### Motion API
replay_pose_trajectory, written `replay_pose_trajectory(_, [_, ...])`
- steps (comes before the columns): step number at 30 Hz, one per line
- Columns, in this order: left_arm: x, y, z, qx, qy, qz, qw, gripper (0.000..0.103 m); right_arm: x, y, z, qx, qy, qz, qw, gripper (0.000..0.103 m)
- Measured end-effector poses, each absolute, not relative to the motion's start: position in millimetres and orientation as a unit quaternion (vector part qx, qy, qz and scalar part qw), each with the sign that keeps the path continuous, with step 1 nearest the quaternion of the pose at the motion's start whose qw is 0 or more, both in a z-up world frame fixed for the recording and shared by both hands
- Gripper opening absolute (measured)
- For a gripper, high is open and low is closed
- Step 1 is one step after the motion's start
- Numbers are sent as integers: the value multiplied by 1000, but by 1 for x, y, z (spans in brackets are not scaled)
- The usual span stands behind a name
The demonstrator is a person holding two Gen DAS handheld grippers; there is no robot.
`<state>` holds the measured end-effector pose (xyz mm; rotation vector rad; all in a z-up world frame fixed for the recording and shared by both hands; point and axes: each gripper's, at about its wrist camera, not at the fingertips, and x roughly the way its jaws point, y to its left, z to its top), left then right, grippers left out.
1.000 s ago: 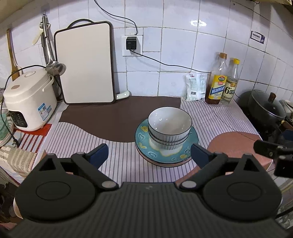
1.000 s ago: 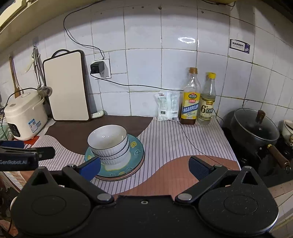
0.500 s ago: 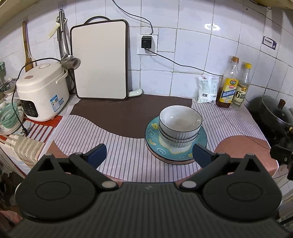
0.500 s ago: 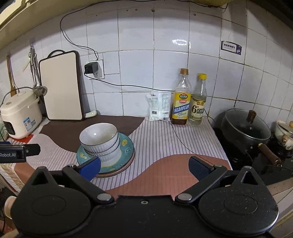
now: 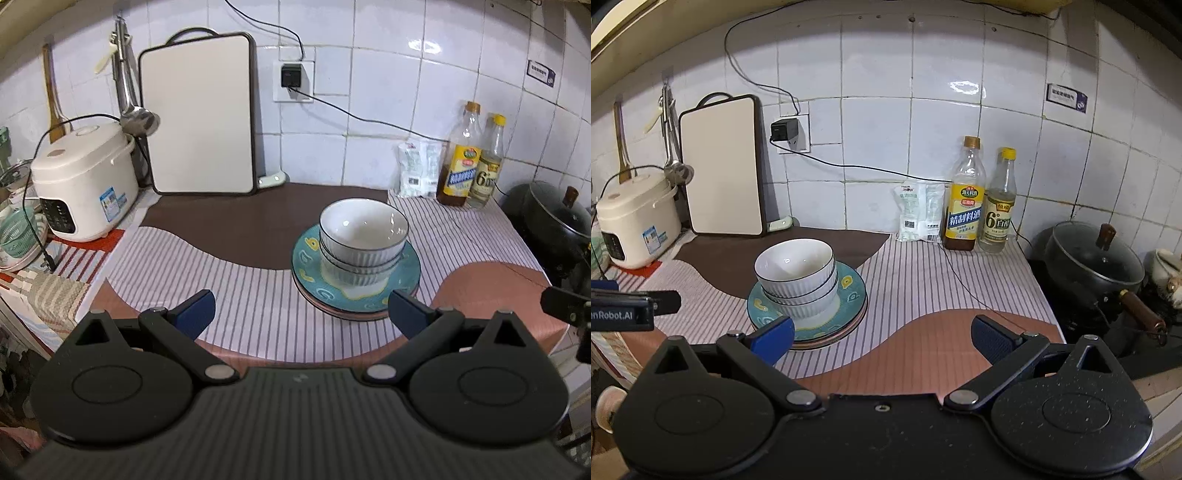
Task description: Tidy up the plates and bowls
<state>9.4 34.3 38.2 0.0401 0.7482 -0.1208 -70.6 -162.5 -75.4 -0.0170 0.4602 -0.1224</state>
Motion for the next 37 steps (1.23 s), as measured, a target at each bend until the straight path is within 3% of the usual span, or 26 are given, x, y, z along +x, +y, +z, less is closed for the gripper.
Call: replay_pose_trajectory(37, [8, 33, 30, 20, 357, -56, 932, 101, -67, -159, -83, -8, 234, -66, 970, 103])
